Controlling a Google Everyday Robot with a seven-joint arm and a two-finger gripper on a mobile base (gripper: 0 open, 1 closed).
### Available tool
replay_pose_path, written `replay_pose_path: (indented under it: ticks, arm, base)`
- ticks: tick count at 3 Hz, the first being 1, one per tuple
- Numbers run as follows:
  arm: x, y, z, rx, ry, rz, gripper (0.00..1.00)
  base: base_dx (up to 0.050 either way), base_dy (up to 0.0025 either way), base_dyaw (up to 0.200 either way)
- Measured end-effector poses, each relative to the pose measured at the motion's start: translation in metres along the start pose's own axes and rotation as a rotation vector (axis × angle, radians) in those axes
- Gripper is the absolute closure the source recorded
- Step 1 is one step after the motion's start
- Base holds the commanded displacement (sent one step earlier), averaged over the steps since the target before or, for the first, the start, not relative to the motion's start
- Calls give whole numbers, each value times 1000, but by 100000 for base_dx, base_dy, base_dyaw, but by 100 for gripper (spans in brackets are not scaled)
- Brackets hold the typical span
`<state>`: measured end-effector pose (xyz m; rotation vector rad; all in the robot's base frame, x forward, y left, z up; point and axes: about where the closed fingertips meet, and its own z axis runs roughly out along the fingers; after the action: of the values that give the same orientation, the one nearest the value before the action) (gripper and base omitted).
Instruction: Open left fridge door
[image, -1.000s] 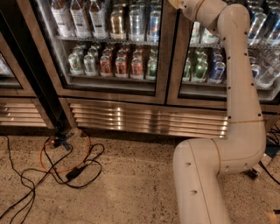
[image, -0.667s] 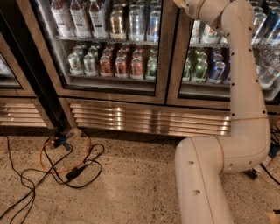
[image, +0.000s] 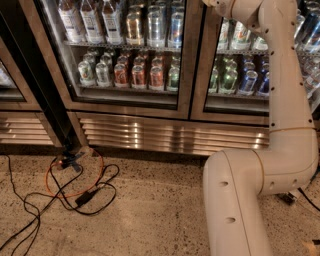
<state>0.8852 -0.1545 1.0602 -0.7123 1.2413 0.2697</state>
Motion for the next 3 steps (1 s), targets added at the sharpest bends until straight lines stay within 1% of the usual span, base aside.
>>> replay_pose_path:
  ticks: [1,2,3]
  arm:
    - [3,0,3,-15,4,5,33]
    - [4,0,3,-20,7,6,33]
    - [4,0,2,-28,7,10,41]
  base:
    - [0,0,0]
    - [0,0,0]
    - [0,0,0]
